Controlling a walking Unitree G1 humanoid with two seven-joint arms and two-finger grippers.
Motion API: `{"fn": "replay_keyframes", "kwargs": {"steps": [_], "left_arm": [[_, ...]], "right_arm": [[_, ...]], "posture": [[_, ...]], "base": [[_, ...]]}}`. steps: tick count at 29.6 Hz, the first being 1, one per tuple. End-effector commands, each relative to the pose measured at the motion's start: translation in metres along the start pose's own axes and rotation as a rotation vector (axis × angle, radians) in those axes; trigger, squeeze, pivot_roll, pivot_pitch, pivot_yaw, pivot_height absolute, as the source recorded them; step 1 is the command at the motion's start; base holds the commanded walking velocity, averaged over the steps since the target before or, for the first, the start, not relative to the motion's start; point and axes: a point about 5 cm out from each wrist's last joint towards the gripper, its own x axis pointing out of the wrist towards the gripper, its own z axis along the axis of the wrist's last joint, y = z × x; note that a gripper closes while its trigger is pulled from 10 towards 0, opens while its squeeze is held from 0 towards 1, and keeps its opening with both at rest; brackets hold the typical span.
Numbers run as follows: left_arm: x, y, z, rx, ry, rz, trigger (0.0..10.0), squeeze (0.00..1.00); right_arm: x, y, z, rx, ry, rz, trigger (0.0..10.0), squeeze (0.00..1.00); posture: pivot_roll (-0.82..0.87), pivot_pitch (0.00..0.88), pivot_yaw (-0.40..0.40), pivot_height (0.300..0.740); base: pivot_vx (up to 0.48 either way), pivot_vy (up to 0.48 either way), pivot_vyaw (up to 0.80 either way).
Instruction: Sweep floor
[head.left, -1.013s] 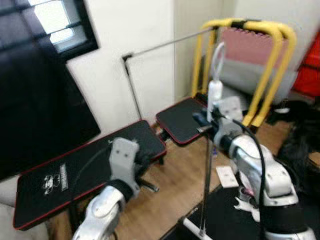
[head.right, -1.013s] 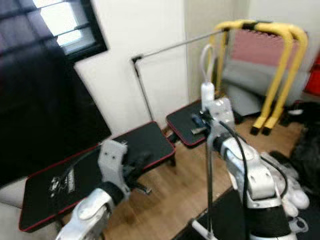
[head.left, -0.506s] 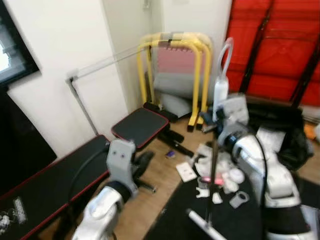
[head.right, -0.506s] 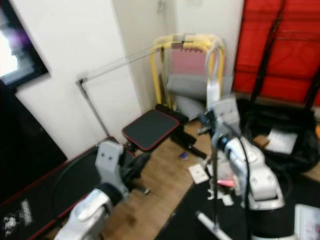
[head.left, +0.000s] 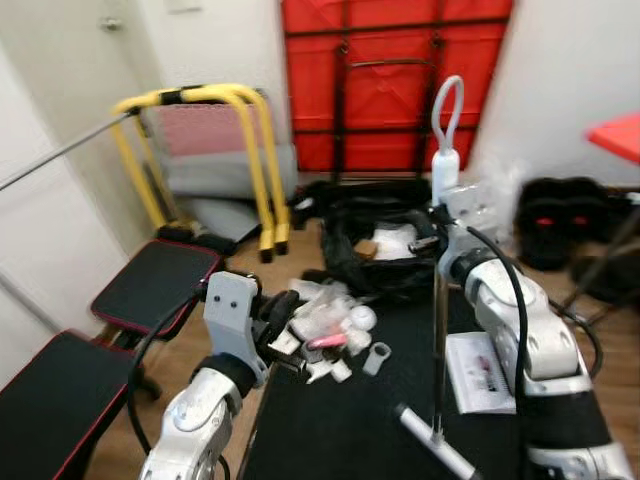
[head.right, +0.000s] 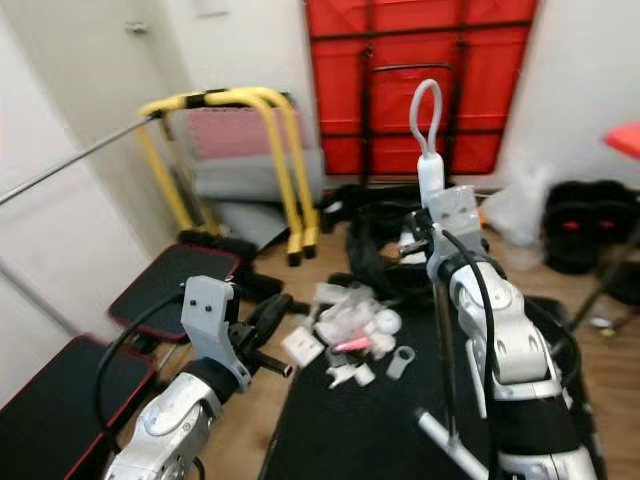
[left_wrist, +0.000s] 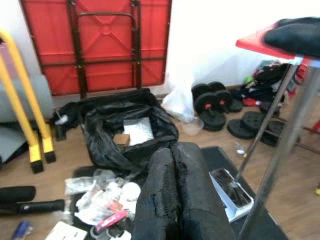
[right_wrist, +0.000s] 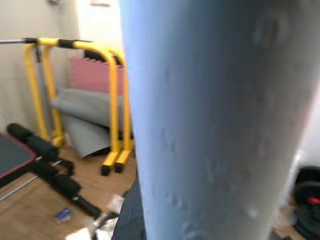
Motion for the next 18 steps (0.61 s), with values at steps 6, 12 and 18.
{"fn": "replay_keyframes", "kwargs": {"steps": [6, 12, 18], "left_arm": [[0.001, 0.006, -0.004, -0.011, 0.007, 0.074, 10.0, 0.00], [0.002, 0.011, -0.003, -0.035, -0.003, 0.110, 10.0, 0.00], [0.002, 0.019, -0.004, -0.119, -0.017, 0.177, 10.0, 0.00]], "right_arm": [[0.002, -0.004, 0.011, 0.025, -0.084, -0.024, 10.0, 0.00], [0.002, -0.002, 0.015, 0.079, -0.117, -0.005, 10.0, 0.00], [0.002, -0.001, 0.010, 0.179, -0.121, 0.001, 10.0, 0.00]], "posture": [[-0.10, 0.000, -0.017, 0.740], [-0.10, 0.000, -0.015, 0.740], [-0.10, 0.000, -0.016, 0.740]], "base": [[0.000, 0.000, -0.67], [0.000, 0.000, 0.00], [0.000, 0.000, 0.00]]}}
